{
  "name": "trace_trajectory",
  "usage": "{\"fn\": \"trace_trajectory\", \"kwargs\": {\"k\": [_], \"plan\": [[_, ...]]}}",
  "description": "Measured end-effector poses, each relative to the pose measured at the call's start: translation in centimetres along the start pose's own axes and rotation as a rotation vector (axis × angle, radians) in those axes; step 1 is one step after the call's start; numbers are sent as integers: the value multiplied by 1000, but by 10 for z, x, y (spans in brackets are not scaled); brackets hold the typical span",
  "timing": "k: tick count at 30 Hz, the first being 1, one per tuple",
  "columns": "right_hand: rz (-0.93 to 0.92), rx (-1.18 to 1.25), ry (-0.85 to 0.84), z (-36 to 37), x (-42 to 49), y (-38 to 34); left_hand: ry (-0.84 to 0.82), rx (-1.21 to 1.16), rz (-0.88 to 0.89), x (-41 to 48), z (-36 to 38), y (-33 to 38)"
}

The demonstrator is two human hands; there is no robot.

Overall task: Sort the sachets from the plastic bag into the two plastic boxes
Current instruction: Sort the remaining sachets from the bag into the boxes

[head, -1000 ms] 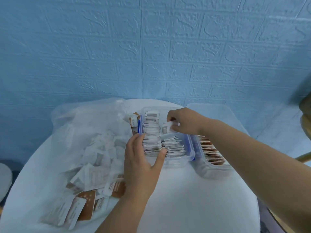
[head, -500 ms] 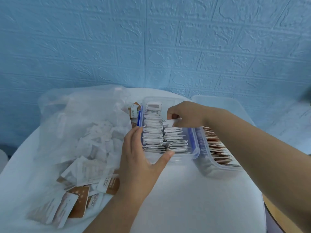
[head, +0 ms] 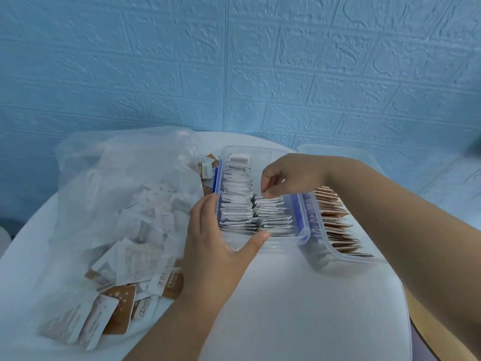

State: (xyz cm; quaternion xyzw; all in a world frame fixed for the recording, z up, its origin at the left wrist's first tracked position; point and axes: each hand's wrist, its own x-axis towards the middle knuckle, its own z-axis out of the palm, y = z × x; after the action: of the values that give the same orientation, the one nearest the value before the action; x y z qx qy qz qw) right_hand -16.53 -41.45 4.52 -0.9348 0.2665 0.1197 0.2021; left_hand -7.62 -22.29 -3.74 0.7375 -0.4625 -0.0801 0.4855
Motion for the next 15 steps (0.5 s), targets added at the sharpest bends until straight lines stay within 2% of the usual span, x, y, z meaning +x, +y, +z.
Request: {"fn": "trace_trajectory", "kwargs": {"k": [10,15], "plan": [[19,-95,59,6,-7,-4,-4,-9,5,2,-2,1],[-20,-63,239,6,-21,-17,-52,-67,20,3,-10,2]]}}
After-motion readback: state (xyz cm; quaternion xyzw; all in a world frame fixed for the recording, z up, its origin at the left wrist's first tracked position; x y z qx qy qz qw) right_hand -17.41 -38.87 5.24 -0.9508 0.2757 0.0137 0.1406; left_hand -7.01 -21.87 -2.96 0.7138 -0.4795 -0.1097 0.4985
